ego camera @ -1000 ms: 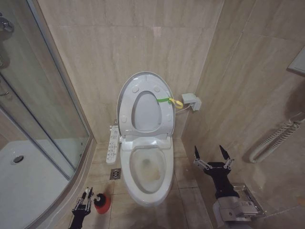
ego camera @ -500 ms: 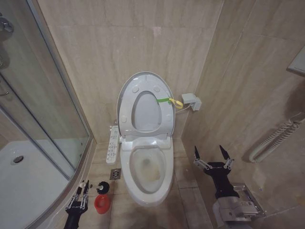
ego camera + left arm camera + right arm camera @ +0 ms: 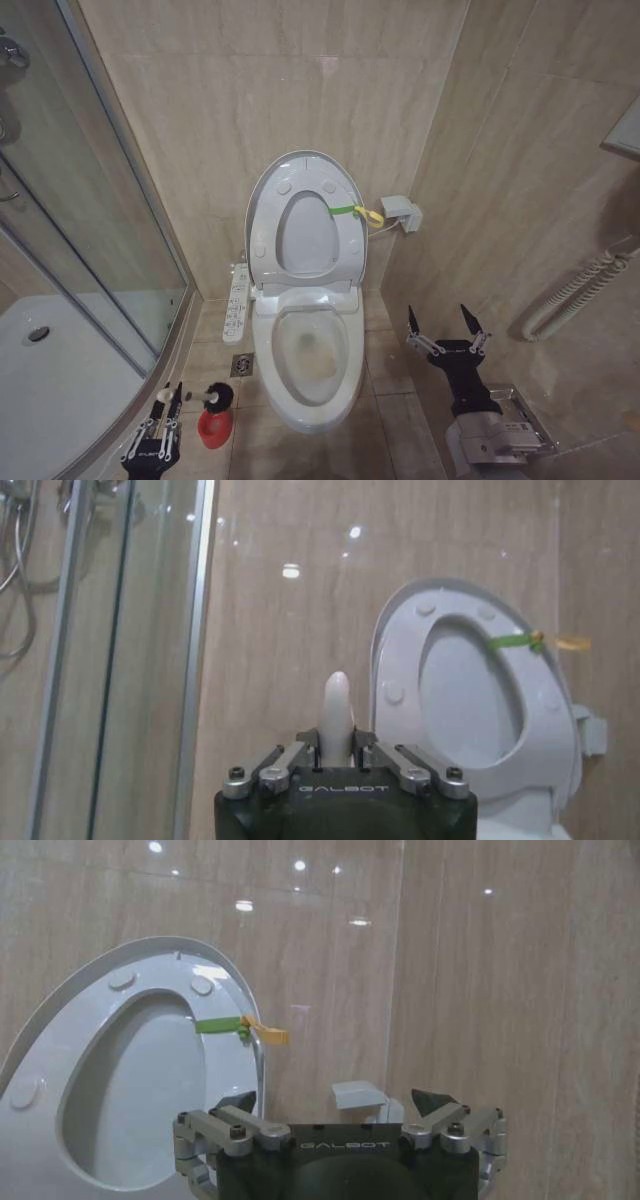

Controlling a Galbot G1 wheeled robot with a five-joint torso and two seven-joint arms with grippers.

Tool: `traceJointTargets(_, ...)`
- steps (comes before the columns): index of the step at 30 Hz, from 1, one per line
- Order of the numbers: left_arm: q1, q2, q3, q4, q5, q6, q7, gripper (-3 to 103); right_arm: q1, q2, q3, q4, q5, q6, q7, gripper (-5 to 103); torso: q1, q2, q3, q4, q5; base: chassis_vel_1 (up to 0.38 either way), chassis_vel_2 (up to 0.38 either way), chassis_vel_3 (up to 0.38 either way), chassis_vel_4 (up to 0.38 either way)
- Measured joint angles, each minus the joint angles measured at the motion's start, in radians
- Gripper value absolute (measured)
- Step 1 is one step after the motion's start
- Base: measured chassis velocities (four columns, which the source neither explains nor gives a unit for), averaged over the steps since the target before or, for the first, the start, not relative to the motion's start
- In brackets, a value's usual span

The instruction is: Open the toilet lid, clean the toilet bowl with a toilet brush, close the toilet lid, and flush.

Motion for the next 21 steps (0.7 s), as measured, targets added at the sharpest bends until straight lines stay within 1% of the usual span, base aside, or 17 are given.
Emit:
traceJointTargets(2,0.032,0.002,-0.001,-0.046,-0.005,0.006,0.003,21,0.0,0.0,0.0,0.0,0.0,0.0,0.0,100,0.0,0.0,0.0,-0.0001,-0.0001,0.0,0.0,0.0,0.0)
traceJointTargets(4,0.049,0.002,-0.001,-0.068,-0.01,0.009,0.008,21,0.0,0.0,0.0,0.0,0.0,0.0,0.0,100,0.0,0.0,0.0,0.0,0.0,0.0,0.0,0.0,0.0)
traceJointTargets(6,0.091,0.001,0.008,-0.121,-0.031,0.015,0.047,21,0.0,0.0,0.0,0.0,0.0,0.0,0.0,100,0.0,0.0,0.0,0.0001,-0.0001,0.0,0.0,0.0,0.0)
traceJointTargets(7,0.091,0.001,0.008,-0.121,-0.031,0.015,0.047,21,0.0,0.0,0.0,0.0,0.0,0.0,0.0,100,0.0,0.0,0.0,0.0001,-0.0001,0.0,0.0,0.0,0.0)
traceJointTargets(9,0.12,0.0,0.015,-0.17,-0.05,0.018,0.104,21,0.0,0.0,0.0,0.0,0.0,0.0,0.0,100,0.0,0.0,0.0,0.0001,-0.0001,0.0,0.0,0.0,0.0)
traceJointTargets(10,0.128,-0.001,0.015,-0.189,-0.052,0.02,0.119,21,0.0,0.0,0.0,0.0,0.0,0.0,0.0,100,0.0,0.0,0.0,0.0,-0.0001,0.0,0.0,0.0,0.0)
traceJointTargets(11,0.128,-0.001,0.015,-0.189,-0.052,0.02,0.119,21,0.0,0.0,0.0,0.0,0.0,0.0,0.0,100,0.0,0.0,0.0,0.0,-0.0001,0.0,0.0,0.0,0.0)
traceJointTargets(13,0.137,-0.001,0.014,-0.224,-0.057,0.031,0.136,21,0.0,0.0,0.0,0.0,0.0,0.0,0.0,100,0.0,0.0,0.0,0.0,-0.0001,0.0,0.0,0.0,0.0)
traceJointTargets(15,0.137,0.003,0.012,-0.24,-0.062,0.04,0.141,21,0.0,0.0,0.0,0.0,0.0,0.0,0.0,100,0.0,0.0,0.0,0.0001,-0.0001,0.0,0.0,0.0,0.0)
traceJointTargets(17,0.116,0.026,0.01,-0.256,-0.098,0.077,0.149,21,0.0,0.0,0.0,0.0,0.0,0.0,0.0,100,0.0,0.0,0.0,0.0002,0.0,0.0,0.0,0.0,0.0)
traceJointTargets(19,0.069,0.056,0.009,-0.248,-0.15,0.113,0.181,21,0.0,0.0,0.0,0.0,0.0,0.0,0.0,100,0.0,0.0,0.0,0.0,-0.0001,0.0,0.0,0.0,0.0)
traceJointTargets(20,0.069,0.056,0.009,-0.248,-0.15,0.113,0.181,21,0.0,0.0,0.0,0.0,0.0,0.0,0.0,100,0.0,0.0,0.0,0.0,-0.0001,0.0,0.0,0.0,0.0)
traceJointTargets(21,0.047,0.067,0.008,-0.237,-0.164,0.123,0.198,21,0.0,0.0,0.0,0.0,0.0,0.0,0.0,100,0.0,0.0,0.0,-0.0001,-0.0001,0.0,0.0,0.0,0.0)
